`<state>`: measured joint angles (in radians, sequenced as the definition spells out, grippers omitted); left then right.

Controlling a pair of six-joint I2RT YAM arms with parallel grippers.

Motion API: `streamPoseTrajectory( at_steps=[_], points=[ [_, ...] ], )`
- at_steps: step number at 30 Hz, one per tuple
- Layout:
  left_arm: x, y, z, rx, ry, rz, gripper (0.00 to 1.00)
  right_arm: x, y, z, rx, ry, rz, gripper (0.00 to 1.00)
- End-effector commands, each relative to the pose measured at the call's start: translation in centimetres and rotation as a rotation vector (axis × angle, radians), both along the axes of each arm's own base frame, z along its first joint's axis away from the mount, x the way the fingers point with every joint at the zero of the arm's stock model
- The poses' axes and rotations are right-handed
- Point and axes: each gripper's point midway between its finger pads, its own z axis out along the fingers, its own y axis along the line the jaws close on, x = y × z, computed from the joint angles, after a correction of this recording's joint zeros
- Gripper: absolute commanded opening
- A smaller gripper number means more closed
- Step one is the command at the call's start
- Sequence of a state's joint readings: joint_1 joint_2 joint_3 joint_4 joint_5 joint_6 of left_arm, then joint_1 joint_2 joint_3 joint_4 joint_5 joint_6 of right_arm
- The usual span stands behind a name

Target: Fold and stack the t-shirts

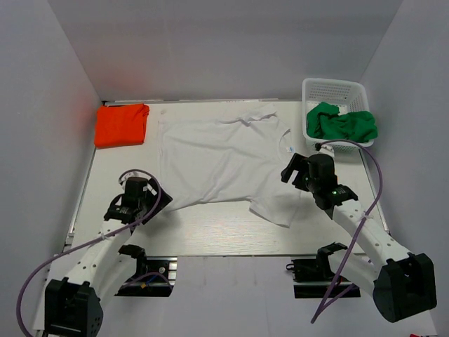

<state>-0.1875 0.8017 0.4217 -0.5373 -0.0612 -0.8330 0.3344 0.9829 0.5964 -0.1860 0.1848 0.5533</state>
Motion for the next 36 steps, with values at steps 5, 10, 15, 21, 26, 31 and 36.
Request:
streamPoseTrajectory(
  at_steps=[5, 10, 15, 21, 26, 31, 36],
  points=[
    [0.8, -0.6, -2.8, -0.005, 0.072, -0.007, 0.74, -2.1, 1.2, -2.2, -0.027, 0.106, 0.115, 0.9],
    [0.4, 0.3, -4.4, 0.042, 0.125, 0.02, 0.27, -5.7, 2.2, -5.5, -0.129, 0.288, 0.202, 0.9],
    [1.1, 0.9, -4.0, 0.066, 0.093, 0.043, 0.0, -10.4, 2.1, -7.7, -0.215, 0.454, 0.209, 0.9],
    [1.2, 0.7, -3.8, 0.067, 0.077, 0.02, 0.0, -13.9, 1.8, -9.5, -0.312, 0.588, 0.167, 0.9],
    [1.6, 0.8, -2.8, 0.071, 0.031, 0.02, 0.0, -13.3, 2.9, -10.6, -0.314, 0.578, 0.177, 0.66],
    [2.0, 0.6, -2.0, 0.065, 0.003, 0.006, 0.0, -10.5, 2.9, -9.8, -0.325, 0.466, 0.099, 0.44],
    [1.6, 0.7, -1.1, 0.069, 0.023, 0.006, 0.0, -12.0, 2.5, -8.7, -0.301, 0.504, 0.101, 0.0]
  ],
)
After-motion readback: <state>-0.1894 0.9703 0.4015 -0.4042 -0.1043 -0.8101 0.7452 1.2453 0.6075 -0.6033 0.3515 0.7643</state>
